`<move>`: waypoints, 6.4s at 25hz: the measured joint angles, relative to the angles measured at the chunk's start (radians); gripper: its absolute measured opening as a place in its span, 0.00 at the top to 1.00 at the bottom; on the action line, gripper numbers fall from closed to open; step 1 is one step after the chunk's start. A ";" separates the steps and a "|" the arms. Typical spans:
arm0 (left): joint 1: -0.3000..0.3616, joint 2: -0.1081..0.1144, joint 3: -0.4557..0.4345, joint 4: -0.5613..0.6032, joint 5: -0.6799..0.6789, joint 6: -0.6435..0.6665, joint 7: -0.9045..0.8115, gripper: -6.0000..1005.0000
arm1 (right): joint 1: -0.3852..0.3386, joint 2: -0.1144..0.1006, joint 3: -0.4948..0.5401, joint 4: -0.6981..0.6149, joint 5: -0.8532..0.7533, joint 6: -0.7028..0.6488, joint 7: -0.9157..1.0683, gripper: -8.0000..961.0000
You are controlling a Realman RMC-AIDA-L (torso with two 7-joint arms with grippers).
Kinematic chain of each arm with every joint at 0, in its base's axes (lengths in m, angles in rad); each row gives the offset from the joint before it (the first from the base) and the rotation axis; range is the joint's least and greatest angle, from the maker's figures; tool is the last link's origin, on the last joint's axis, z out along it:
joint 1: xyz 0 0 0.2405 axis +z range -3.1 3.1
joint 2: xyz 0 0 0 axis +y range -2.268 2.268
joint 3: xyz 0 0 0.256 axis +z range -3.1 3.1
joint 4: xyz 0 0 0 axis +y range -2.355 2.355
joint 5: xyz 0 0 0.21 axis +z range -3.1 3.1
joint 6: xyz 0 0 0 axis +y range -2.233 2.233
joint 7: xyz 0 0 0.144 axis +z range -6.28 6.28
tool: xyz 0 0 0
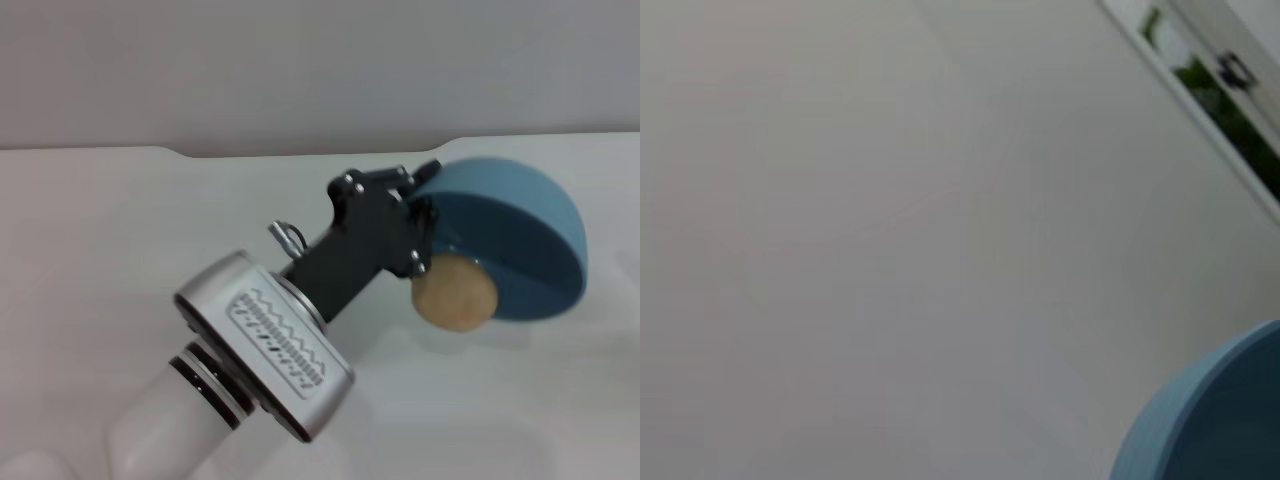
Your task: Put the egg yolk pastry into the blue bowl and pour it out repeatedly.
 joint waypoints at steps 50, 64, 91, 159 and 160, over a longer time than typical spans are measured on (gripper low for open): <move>-0.376 0.019 -1.183 0.021 0.003 -1.916 -0.359 0.98 | 0.355 0.012 -0.821 -0.046 -0.246 -0.062 0.173 0.51; -0.380 0.016 -1.151 -0.016 -0.001 -1.914 -0.396 0.97 | 0.390 0.039 -1.062 -0.085 -0.315 -0.044 0.323 0.51; -0.382 0.017 -1.127 -0.016 0.000 -1.908 -0.398 0.97 | 0.379 0.030 -1.249 -0.052 -0.143 0.165 0.462 0.65; -0.417 0.009 -0.797 0.008 -0.286 -1.924 -0.407 0.90 | 0.131 0.010 -0.391 -0.263 -0.029 -0.218 0.120 0.54; -0.417 0.009 -0.792 0.006 -0.286 -1.921 -0.408 0.90 | 0.131 0.010 -0.391 -0.263 -0.030 -0.217 0.120 0.54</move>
